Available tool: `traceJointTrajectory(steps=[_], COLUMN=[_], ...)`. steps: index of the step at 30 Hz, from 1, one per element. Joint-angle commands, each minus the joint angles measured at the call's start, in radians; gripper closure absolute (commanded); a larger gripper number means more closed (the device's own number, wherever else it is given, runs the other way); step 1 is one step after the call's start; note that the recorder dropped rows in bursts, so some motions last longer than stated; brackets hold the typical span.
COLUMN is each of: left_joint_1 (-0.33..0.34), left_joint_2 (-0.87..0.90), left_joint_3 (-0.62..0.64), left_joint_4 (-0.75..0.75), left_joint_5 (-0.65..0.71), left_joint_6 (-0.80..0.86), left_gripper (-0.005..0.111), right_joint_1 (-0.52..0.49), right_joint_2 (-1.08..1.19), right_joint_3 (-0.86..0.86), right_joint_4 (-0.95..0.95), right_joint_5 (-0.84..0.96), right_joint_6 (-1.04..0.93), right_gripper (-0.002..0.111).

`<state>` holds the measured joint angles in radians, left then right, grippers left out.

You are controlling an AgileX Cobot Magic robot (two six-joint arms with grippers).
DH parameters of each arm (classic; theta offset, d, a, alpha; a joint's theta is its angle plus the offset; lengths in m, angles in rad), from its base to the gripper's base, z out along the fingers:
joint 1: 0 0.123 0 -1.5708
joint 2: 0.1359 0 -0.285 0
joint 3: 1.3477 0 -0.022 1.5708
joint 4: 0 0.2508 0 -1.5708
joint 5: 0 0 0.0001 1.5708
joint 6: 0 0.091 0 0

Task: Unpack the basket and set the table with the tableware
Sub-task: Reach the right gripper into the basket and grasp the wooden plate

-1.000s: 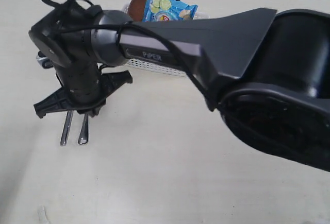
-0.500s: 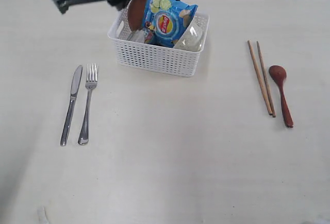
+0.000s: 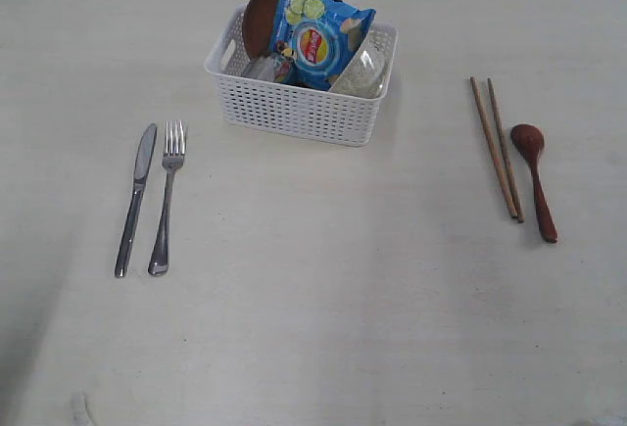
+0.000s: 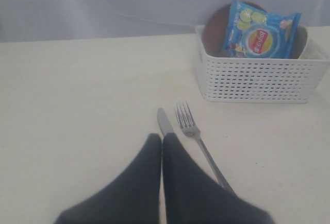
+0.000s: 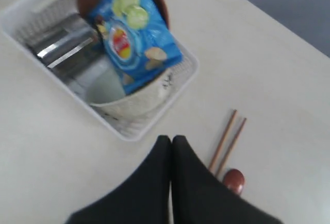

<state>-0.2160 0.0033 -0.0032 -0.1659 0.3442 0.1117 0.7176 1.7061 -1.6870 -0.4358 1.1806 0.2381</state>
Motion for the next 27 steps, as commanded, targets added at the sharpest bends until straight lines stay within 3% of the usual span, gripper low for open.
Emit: traceJointTrajectory(steps=[1, 9, 21, 27], left_joint_1=[-0.006, -0.006, -0.006, -0.006], left_joint_2=[-0.003, -0.003, -0.003, -0.003], left_joint_3=[0.003, 0.003, 0.003, 0.003], left_joint_4=[0.000, 0.002, 0.002, 0.002], left_joint_5=[-0.002, -0.002, -0.002, -0.002], left_joint_6=[0.001, 0.001, 0.001, 0.001], left_gripper=[0.107, 0.107, 0.107, 0.107], right_joint_1=[-0.161, -0.378, -0.390, -0.390], right_joint_2=[-0.015, -0.015, 0.072, 0.200], right_joint_3=[0.101, 0.224, 0.208, 0.105], right_joint_4=[0.081, 0.419, 0.536, 0.783], right_joint_5=[-0.101, -0.356, -0.586, -0.628], right_joint_6=[-0.094, -0.238, -0.381, -0.599], right_gripper=[0.109, 0.109, 0.109, 0.109])
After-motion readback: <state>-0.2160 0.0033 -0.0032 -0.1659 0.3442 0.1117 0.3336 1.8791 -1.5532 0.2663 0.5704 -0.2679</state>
